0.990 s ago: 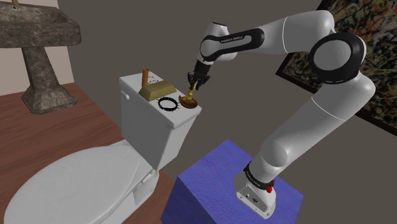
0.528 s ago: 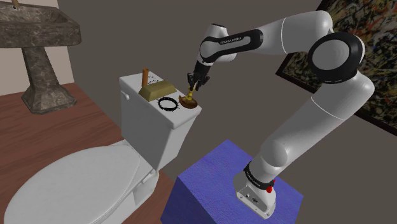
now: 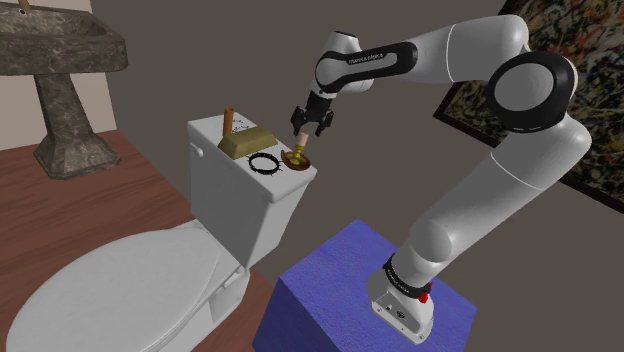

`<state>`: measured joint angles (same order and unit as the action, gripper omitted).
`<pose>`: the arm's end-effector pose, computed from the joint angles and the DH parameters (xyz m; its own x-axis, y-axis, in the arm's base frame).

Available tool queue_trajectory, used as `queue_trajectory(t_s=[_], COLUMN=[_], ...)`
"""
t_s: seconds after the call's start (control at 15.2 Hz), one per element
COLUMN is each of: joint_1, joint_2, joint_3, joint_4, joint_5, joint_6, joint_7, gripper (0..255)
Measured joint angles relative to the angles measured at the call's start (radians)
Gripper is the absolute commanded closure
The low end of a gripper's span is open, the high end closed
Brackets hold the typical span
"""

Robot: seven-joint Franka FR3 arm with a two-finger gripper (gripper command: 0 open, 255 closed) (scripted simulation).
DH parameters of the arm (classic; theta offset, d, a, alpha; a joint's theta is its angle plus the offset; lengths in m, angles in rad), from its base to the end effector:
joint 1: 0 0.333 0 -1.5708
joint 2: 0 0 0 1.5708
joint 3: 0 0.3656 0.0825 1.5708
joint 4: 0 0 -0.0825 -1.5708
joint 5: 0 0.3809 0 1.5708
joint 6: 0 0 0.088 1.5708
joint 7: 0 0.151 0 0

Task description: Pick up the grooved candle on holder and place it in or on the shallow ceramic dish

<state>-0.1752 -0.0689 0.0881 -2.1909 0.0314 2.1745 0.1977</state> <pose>0.5189 -0.0425 0.4279 0.9535 -0.2978 0.0470 -0.2966 -0.9545 -0.0305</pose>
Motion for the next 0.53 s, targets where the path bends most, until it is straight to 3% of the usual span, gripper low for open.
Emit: queue_trajectory(t_s=[0.2,0.53], joint_1=[-0.003,-0.002], joint_2=[-0.030,-0.039], joint_3=[-0.004,-0.003], joint_4=[0.041,0.046], joint_5=[0.002,0.002], joint_6=[-0.070,-0.086], joint_7=[-0.007,-0.004], gripper=[0,0])
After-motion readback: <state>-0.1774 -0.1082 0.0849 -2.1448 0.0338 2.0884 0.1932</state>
